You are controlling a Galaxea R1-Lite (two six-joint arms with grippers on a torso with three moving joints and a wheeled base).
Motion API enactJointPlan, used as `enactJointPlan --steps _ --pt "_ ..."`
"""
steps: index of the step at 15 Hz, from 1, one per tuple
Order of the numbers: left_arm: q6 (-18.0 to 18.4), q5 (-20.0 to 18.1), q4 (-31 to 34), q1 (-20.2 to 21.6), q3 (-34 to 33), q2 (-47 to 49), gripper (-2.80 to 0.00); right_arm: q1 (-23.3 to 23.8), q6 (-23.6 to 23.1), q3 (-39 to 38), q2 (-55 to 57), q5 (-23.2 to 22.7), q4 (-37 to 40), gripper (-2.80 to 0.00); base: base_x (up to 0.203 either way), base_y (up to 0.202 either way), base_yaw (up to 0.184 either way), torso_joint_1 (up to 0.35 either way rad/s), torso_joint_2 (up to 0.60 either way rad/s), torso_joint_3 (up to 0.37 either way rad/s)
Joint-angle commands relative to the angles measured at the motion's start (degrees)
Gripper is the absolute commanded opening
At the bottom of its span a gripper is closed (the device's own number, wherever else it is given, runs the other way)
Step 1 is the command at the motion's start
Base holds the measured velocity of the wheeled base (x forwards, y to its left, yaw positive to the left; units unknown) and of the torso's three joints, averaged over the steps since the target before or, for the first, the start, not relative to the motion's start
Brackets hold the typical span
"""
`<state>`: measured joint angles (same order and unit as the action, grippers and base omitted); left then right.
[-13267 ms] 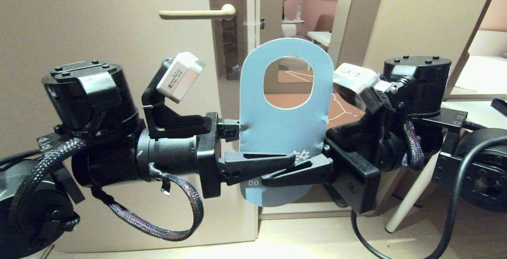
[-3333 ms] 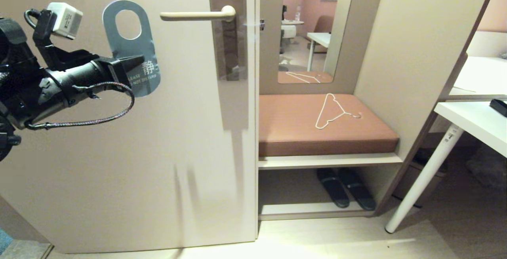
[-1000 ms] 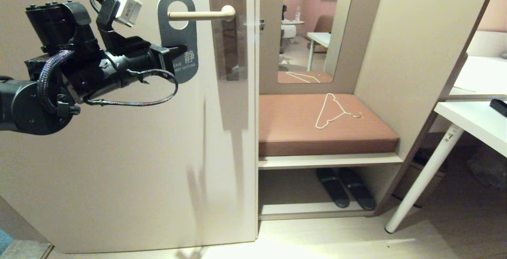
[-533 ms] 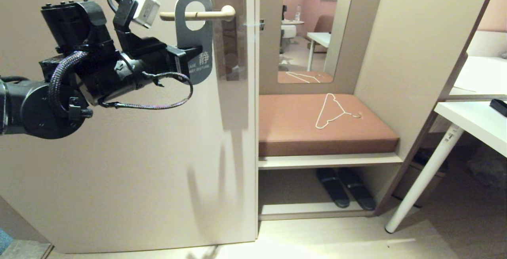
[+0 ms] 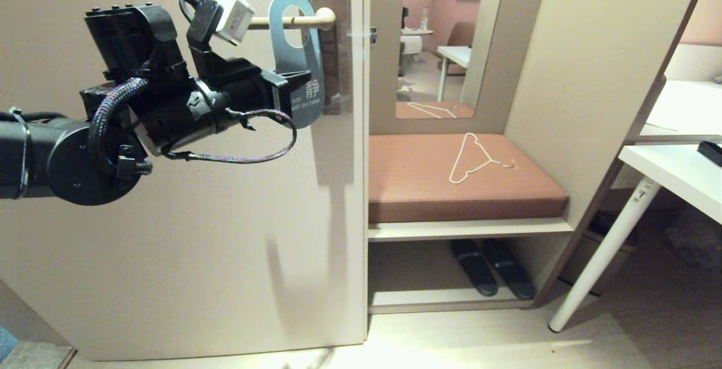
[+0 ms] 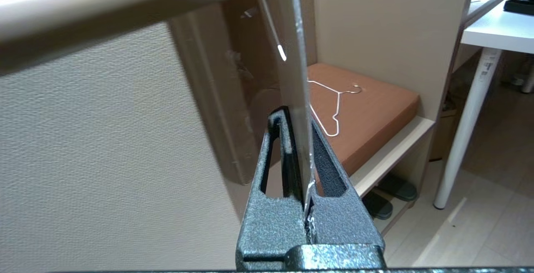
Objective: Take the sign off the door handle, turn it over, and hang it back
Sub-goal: Hang the sign back with the other side facing out
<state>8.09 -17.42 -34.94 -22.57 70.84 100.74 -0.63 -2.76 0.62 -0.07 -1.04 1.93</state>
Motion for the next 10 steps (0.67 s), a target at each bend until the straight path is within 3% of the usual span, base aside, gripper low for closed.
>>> enactJointPlan --steps 1,10 --pt "0.05 0.47 -0.22 -1.11 0.09 0.24 -2.80 -0.07 -0.06 -0.01 0.07 -0.02 0.01 -2.80 0.000 0.000 0.000 0.000 0.00 0.000" --pt "-0.01 1.51 -0.22 -3.27 0.00 0.51 -2.80 -0.07 -0.06 -0.01 0.07 -0.02 0.01 -2.80 0.000 0.000 0.000 0.000 0.00 0.000"
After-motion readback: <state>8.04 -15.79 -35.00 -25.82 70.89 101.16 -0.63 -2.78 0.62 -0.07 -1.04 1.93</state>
